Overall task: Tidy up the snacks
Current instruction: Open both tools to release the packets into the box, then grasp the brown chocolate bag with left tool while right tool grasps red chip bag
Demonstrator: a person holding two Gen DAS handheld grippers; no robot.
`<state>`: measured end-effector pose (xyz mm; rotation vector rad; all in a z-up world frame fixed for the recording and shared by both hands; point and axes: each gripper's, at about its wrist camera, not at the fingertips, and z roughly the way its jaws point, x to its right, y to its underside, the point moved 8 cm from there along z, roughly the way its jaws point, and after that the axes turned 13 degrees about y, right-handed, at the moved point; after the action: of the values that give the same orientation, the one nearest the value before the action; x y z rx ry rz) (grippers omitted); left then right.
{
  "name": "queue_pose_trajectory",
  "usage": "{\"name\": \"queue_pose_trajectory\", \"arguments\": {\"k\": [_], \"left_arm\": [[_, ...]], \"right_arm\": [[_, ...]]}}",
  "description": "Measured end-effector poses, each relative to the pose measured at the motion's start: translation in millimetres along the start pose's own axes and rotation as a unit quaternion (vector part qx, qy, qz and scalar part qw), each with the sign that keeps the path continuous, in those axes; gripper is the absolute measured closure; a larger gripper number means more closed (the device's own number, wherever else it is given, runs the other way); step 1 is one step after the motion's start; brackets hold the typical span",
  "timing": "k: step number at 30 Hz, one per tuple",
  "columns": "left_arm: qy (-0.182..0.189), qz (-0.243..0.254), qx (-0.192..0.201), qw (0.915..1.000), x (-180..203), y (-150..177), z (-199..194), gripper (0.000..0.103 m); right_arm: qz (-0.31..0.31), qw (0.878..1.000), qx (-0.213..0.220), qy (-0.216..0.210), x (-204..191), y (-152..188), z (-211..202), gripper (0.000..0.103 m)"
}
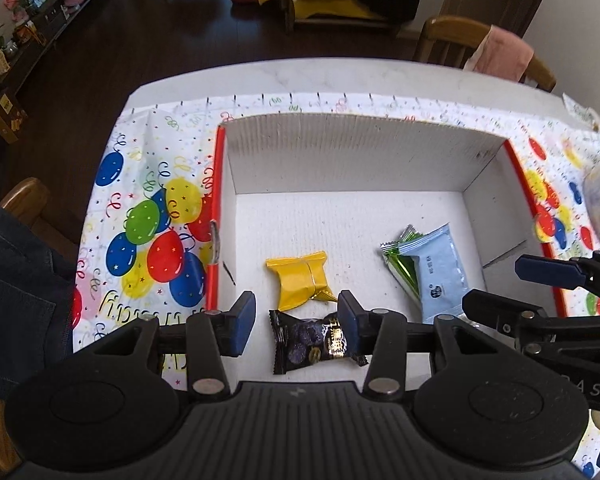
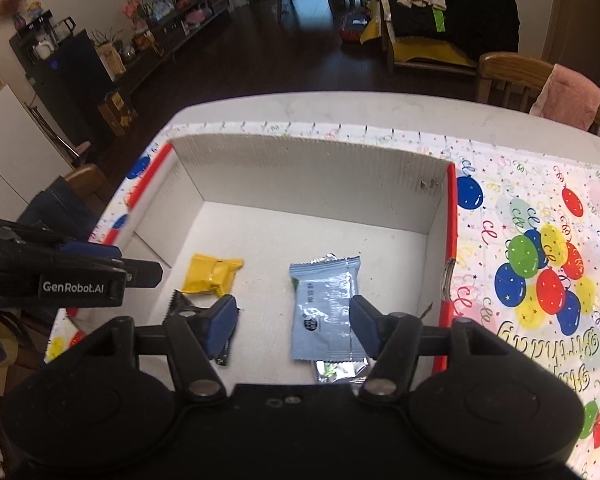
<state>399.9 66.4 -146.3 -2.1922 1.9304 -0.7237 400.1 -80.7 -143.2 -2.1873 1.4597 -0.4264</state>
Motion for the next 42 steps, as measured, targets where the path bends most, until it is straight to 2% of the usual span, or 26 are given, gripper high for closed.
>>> {"name": "queue_pose_trajectory", "arguments": {"k": [4,6,11,14,19,21,24,26,32,34,35,37,40,42], "left_arm": [[0.011,0.000,0.019,0.9998,1,5,-18,0.058],[0.015,0.002,0.027,0.9995,2,8,-26,0.052],[0.026,0.009,0.047,0.9985,4,18,-45,0.049],[0.031,0.013,0.055,0.9979,4,26,-55,0.049],[0.039,0.019,0.069,0.9967,5,39,-72,0.043],[0.042,0.020,0.075,0.9961,4,45,-78,0.042],[0.044,0.030,0.088,0.9947,5,55,-88,0.031],[0.043,0.037,0.097,0.9936,4,62,-94,0.028],[0.046,0.049,0.102,0.9925,2,87,-103,0.027],[0.047,0.052,0.100,0.9925,2,95,-103,0.027],[0.048,0.053,0.102,0.9922,1,99,-103,0.027],[0.047,0.055,0.108,0.9916,0,108,-104,0.027],[0.053,0.049,0.111,0.9912,-3,120,-101,0.020],[0.054,0.047,0.109,0.9914,-5,127,-97,0.019]], "right_arm": [[0.003,1.000,0.011,-0.004,-5,4,-15,0.040],[0.005,1.000,0.017,-0.006,-7,5,-22,0.038],[0.006,0.999,0.032,-0.012,-15,11,-41,0.036],[0.011,0.999,0.042,-0.015,-18,15,-51,0.027],[0.017,0.998,0.054,-0.025,-22,22,-65,0.026],[0.017,0.998,0.062,-0.029,-24,26,-72,0.022],[0.013,0.997,0.075,-0.032,-27,32,-81,0.017],[0.012,0.996,0.081,-0.032,-29,37,-86,0.014],[0.017,0.995,0.085,-0.041,-31,55,-92,0.014],[0.020,0.995,0.086,-0.042,-30,62,-93,0.010],[0.024,0.995,0.087,-0.042,-30,65,-93,0.004],[0.030,0.995,0.091,-0.041,-27,72,-94,0.001],[0.036,0.995,0.083,-0.031,-23,86,-90,0.000],[0.038,0.996,0.074,-0.017,-20,97,-84,0.000]]}}
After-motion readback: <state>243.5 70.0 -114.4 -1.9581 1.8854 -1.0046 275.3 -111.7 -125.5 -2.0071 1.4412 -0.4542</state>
